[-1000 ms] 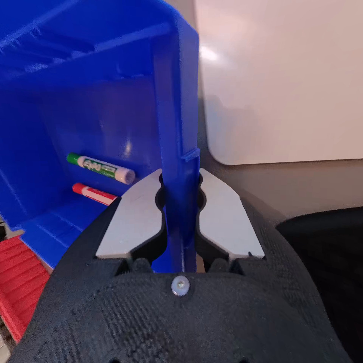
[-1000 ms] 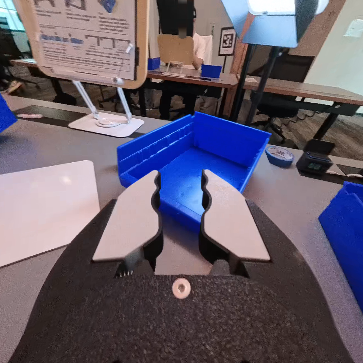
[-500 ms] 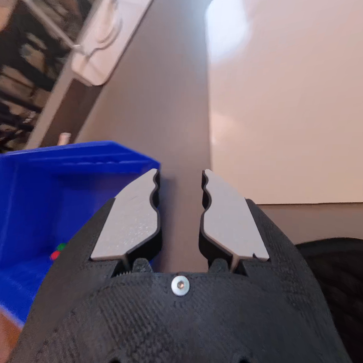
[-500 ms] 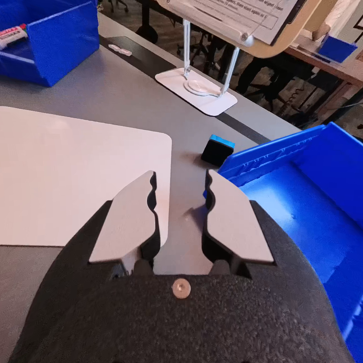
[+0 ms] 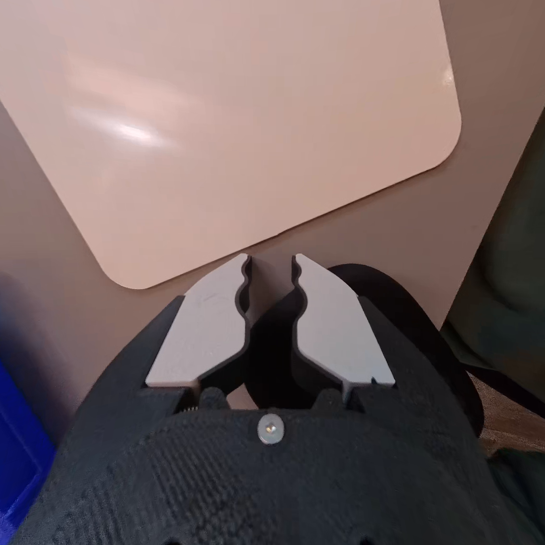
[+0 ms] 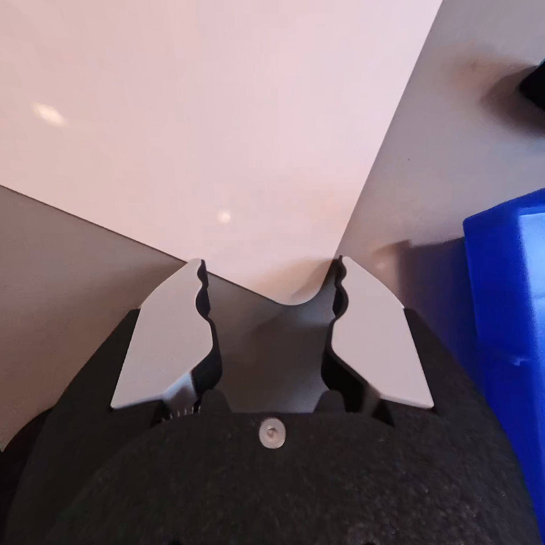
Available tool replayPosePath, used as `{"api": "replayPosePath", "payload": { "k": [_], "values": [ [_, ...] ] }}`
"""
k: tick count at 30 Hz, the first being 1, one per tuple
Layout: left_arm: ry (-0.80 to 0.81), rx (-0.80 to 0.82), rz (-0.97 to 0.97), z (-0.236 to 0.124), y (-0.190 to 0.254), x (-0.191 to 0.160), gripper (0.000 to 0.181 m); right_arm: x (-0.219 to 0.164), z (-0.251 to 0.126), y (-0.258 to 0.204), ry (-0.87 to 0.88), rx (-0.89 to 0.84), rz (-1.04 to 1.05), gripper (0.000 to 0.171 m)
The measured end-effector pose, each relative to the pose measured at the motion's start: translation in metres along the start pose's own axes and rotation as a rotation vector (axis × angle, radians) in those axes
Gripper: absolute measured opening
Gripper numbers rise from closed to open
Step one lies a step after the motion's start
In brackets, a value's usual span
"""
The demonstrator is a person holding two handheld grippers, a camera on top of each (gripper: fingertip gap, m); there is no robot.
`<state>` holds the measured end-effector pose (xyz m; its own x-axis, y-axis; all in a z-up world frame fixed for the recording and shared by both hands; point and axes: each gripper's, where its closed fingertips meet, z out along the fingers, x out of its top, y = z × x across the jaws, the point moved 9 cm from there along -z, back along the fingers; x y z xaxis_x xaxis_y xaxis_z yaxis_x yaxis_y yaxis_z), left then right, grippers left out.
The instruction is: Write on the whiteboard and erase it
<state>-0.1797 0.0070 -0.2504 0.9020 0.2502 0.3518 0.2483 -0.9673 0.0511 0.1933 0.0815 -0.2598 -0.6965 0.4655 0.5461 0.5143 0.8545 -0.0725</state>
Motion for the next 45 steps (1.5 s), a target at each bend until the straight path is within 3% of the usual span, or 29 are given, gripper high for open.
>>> {"api": "replayPosePath", "payload": {
  "k": [5, 13, 17, 19, 22, 26, 30, 32, 34, 39, 45],
  "values": [
    [0.005, 0.048, -0.006, 0.003, -0.011, 0.007, 0.028, -0.004, -0.003, -0.008, -0.051, -0.039, -0.011, 0.080],
    [0.144, 0.157, -0.044, 0.007, -0.049, 0.014, 0.031, -0.034, -0.020, -0.044, -0.064, -0.107, 0.030, 0.076],
    [0.318, 0.240, -0.081, -0.013, -0.059, 0.025, 0.032, -0.032, -0.029, -0.052, -0.005, -0.112, 0.027, 0.066],
    [0.442, 0.294, -0.067, -0.030, -0.061, 0.040, 0.032, -0.010, -0.042, -0.055, 0.120, -0.150, -0.025, 0.067],
    [0.679, 0.306, -0.029, -0.050, -0.063, 0.078, 0.028, 0.048, -0.064, -0.067, 0.451, -0.156, -0.166, 0.067],
    [0.842, 0.273, -0.173, -0.056, -0.075, 0.137, 0.026, 0.127, -0.081, -0.090, 0.746, -0.084, -0.290, 0.067],
    [0.783, 0.653, -0.214, -0.049, -0.111, 0.178, 0.019, 0.180, -0.096, -0.111, 0.944, -0.173, -0.417, 0.055],
    [0.789, 0.785, -0.236, -0.038, -0.127, 0.182, 0.009, 0.194, -0.097, -0.116, 0.930, -0.260, -0.448, 0.052],
    [0.837, 0.851, -0.314, -0.023, -0.141, 0.174, 0.000, 0.193, -0.091, -0.114, 0.916, -0.380, -0.457, 0.049],
    [0.771, 0.926, -0.440, -0.002, -0.164, 0.142, 0.000, 0.166, -0.059, -0.079, 0.932, -0.611, -0.388, 0.007],
    [0.734, 0.966, -0.497, 0.006, -0.163, 0.121, 0.000, 0.152, 0.021, -0.011, 0.838, -0.630, -0.076, 0.000]
  ]
}}
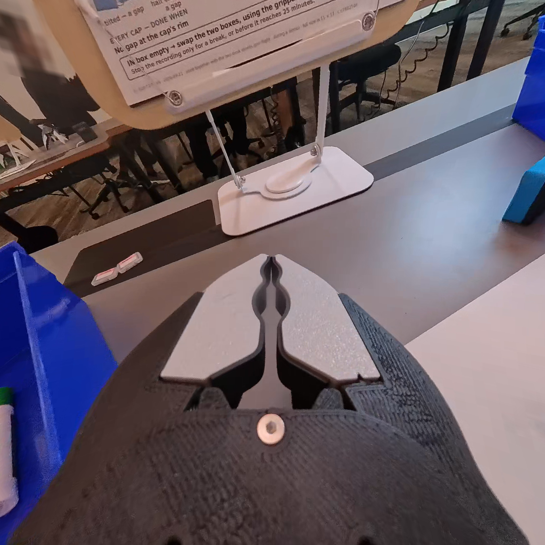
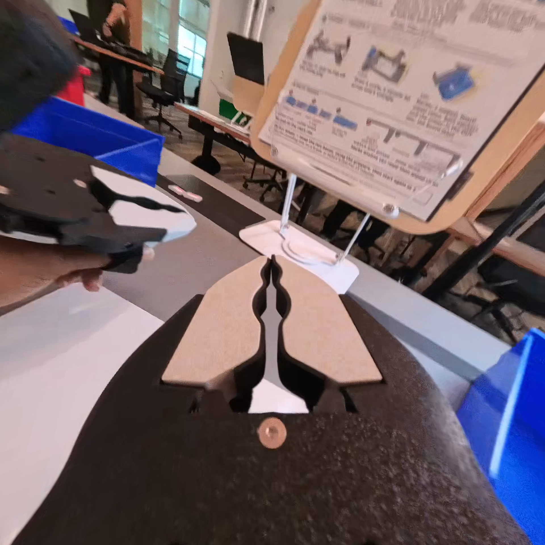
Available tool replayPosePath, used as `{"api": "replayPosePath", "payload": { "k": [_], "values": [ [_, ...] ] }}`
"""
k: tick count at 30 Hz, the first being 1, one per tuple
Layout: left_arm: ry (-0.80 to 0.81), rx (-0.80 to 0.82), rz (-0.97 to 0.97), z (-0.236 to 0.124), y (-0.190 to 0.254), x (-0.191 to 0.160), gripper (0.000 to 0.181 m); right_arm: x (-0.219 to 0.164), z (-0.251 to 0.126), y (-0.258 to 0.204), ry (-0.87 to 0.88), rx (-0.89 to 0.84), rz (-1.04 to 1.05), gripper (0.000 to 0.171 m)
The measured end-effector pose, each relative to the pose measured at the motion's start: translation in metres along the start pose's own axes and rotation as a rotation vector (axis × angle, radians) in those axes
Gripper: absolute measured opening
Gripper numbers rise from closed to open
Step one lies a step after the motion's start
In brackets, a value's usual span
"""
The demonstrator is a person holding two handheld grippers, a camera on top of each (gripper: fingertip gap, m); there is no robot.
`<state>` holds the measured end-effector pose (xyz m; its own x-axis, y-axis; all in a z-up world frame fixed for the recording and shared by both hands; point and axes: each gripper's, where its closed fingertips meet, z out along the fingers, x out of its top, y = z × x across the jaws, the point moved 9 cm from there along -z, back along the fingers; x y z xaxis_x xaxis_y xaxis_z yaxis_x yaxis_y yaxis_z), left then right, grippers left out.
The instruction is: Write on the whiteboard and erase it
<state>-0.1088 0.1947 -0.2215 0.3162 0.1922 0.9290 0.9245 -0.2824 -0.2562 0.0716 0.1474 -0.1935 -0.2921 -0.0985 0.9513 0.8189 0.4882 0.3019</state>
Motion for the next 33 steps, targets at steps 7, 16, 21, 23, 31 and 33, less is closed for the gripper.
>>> {"api": "replayPosePath", "payload": {
  "k": [7, 16, 21, 23, 31, 33],
  "values": [
    [-0.001, -0.060, 0.000, -0.010, 0.007, -0.001, 0.000, -0.028, 0.004, 0.017, -0.082, 0.034, 0.214, 0.004],
    [0.008, -0.069, -0.052, -0.008, -0.008, -0.004, 0.001, -0.019, -0.001, 0.012, -0.103, 0.019, 0.197, 0.012],
    [-0.004, -0.090, -0.091, -0.005, -0.007, -0.006, 0.004, -0.026, 0.001, 0.019, -0.168, 0.003, 0.229, 0.010],
    [0.001, -0.105, -0.082, -0.007, -0.004, -0.004, 0.000, -0.031, 0.002, 0.022, -0.189, -0.002, 0.230, 0.008],
    [-0.021, -0.211, -0.082, -0.001, 0.008, -0.004, 0.000, -0.026, 0.001, 0.017, -0.137, 0.062, 0.182, 0.002],
    [-0.043, -0.196, -0.029, 0.000, 0.011, -0.005, 0.000, -0.013, -0.005, 0.005, -0.046, 0.140, 0.133, 0.000]
  ]
}}
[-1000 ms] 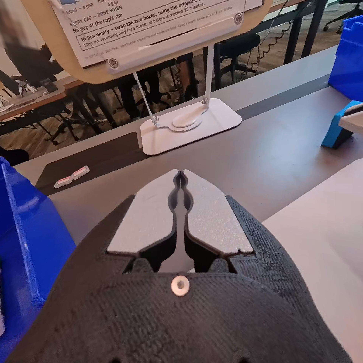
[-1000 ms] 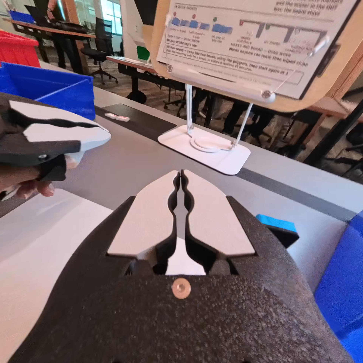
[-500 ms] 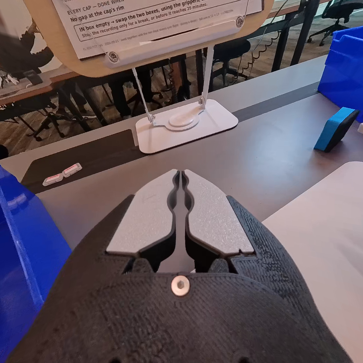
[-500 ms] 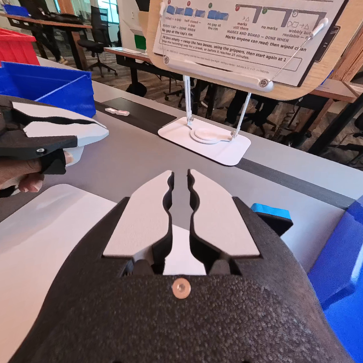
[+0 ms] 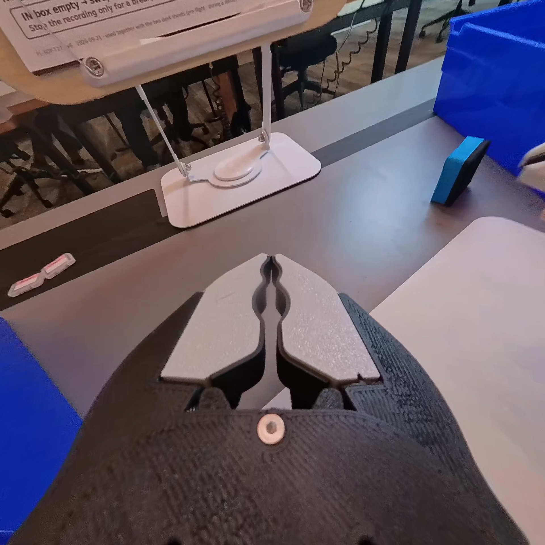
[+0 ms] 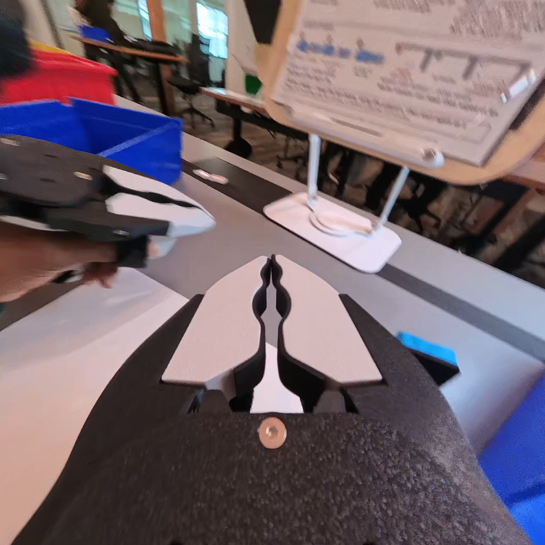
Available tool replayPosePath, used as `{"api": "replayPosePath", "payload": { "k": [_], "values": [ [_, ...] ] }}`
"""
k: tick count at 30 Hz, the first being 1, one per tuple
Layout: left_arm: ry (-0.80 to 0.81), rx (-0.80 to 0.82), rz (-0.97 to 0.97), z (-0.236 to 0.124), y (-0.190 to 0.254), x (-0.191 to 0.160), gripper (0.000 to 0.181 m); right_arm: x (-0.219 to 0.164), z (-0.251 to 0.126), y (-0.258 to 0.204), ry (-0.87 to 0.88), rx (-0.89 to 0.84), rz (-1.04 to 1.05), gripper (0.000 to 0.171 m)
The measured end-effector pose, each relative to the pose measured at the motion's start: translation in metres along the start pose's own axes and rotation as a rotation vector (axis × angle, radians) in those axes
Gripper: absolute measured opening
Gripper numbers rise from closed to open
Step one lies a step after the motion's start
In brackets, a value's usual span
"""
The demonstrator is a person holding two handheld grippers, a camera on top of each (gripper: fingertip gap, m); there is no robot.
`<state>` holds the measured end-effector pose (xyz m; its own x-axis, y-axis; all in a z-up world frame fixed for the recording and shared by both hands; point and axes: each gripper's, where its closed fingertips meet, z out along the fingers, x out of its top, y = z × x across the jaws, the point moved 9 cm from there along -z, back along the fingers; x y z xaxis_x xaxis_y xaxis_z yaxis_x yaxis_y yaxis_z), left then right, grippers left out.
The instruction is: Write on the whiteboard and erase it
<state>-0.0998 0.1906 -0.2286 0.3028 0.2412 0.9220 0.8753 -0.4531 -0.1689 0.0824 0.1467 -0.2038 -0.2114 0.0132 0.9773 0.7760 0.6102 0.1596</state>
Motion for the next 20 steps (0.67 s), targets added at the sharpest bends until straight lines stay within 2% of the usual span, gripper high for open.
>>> {"api": "replayPosePath", "payload": {
  "k": [4, 7, 12, 20],
  "values": [
    [-0.105, 0.114, 0.238, 0.009, 0.008, -0.005, 0.000, 0.027, -0.015, -0.052, 0.156, 0.318, -0.130, 0.000],
    [-0.153, 0.197, 0.411, 0.015, 0.014, -0.008, 0.000, 0.043, -0.024, -0.087, 0.183, 0.456, -0.132, 0.000],
    [-0.197, 0.226, 0.493, 0.017, 0.018, -0.009, 0.000, 0.045, -0.021, -0.112, 0.100, 0.445, -0.180, 0.000],
    [-0.247, 0.283, 0.585, 0.022, 0.014, -0.015, 0.000, 0.033, -0.012, -0.109, 0.030, 0.465, -0.186, 0.000]
  ]
}}
